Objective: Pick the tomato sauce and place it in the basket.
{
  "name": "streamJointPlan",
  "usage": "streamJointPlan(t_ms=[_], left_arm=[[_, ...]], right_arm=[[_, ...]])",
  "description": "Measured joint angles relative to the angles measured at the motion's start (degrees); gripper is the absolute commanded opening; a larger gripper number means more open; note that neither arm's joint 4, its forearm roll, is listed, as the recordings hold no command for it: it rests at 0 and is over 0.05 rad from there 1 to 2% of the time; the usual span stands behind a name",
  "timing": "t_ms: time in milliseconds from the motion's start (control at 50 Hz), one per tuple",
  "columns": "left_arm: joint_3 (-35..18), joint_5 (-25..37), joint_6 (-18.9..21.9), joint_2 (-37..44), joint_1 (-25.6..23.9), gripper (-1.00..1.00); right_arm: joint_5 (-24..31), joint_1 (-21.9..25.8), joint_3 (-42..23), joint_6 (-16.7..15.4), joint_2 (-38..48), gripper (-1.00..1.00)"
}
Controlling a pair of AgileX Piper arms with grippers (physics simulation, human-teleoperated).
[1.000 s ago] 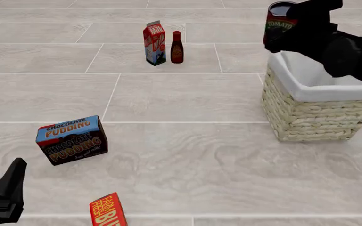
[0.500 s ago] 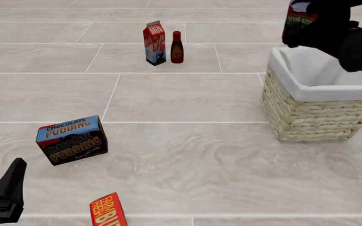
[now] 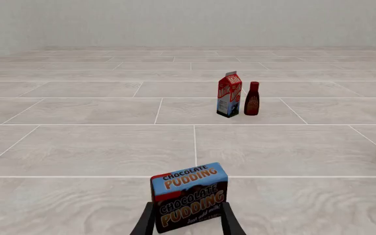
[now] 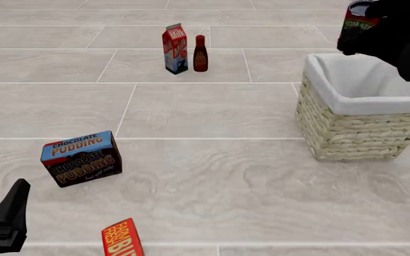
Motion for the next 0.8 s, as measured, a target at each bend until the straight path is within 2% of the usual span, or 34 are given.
streamJointPlan(t_ms=[800], left_arm=[[0.0,0.0,0.0,0.0,0.0,1.00]], right_arm=[[-2.4,-4.7,0.6,1.4,3.8,-1.00]])
